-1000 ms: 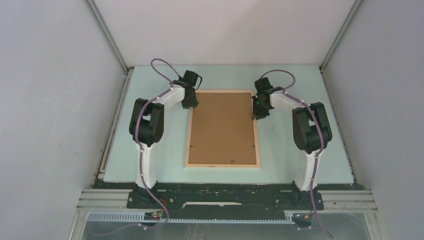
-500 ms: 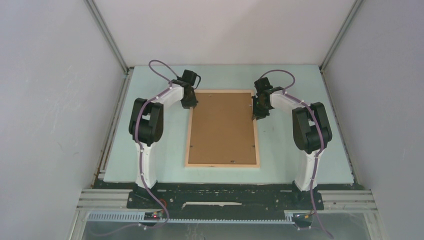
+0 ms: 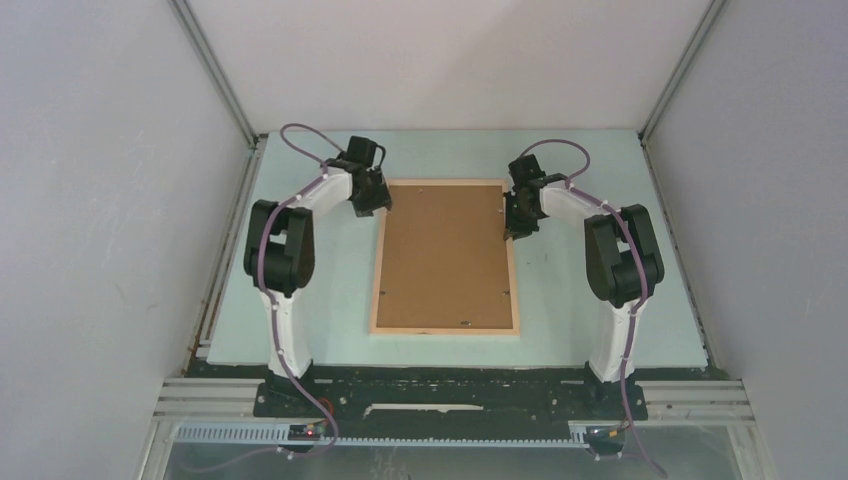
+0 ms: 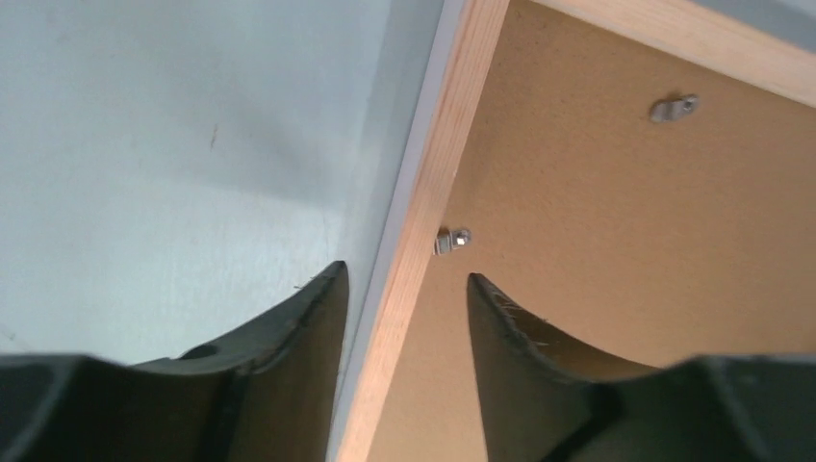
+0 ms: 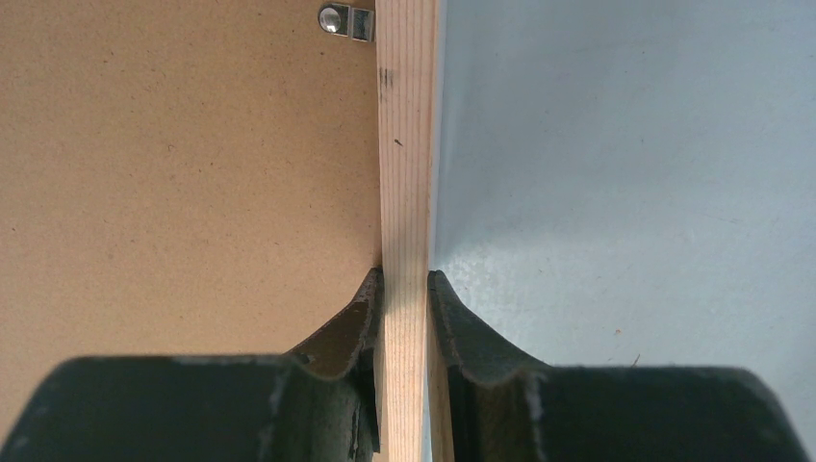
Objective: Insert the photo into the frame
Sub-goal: Install the photo frame at the center of the board.
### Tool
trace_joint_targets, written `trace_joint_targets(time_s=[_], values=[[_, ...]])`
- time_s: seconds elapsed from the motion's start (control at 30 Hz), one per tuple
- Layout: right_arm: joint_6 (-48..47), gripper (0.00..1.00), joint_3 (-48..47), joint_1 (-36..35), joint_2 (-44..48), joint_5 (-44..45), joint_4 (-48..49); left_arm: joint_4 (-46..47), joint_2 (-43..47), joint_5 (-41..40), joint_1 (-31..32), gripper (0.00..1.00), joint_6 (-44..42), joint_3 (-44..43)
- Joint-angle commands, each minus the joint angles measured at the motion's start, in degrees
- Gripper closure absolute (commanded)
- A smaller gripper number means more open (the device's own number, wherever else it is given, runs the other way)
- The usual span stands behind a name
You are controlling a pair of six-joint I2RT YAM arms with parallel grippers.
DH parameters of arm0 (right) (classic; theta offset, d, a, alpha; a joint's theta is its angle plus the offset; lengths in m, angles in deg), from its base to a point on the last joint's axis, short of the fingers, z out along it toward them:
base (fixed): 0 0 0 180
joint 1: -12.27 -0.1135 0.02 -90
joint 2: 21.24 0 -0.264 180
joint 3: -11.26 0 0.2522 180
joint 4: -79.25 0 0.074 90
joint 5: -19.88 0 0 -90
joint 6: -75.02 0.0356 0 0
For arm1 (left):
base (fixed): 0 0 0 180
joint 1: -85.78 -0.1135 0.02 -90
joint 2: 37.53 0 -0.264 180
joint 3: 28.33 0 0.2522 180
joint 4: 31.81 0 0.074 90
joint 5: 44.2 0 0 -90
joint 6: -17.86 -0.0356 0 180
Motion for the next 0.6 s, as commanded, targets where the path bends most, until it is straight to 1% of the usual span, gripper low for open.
trace_joint_targets(time_s=[0.0,0.13,0.23,0.3,0.37,0.43,0.57], values=[[-0.9,0.94,-0.8,-1.5,1.0,-1.9,-1.9,2.0,11.8,1.8,-0.6,0.41,-2.0,4.5],[-0.6,0.91,-1.2,-1.4,1.1,-2.4,-2.5,2.0,19.1,1.8,-0.6,0.34,-4.0,11.1],[-0.2,0.84,-1.6,-1.3,1.1,-2.2,-3.3,2.9,23.8,5.3,-0.6,0.32,-4.6,17.6],[-0.1,0.8,-1.6,-1.1,1.3,-2.7,-3.4,5.8,25.9,7.3,0.0,0.3,-4.7,22.4],[0.1,0.76,-1.7,-1.0,1.5,-3.4,-3.6,6.3,26.3,7.2,0.4,0.3,-5.3,24.9],[0.2,0.73,-1.7,-0.9,1.7,-4.4,-3.7,5.9,25.8,5.5,0.7,0.29,-6.1,25.7],[0.4,0.61,-1.5,-0.7,2.1,-4.6,-4.1,6.2,25.6,5.3,1.2,0.27,-5.4,26.7]])
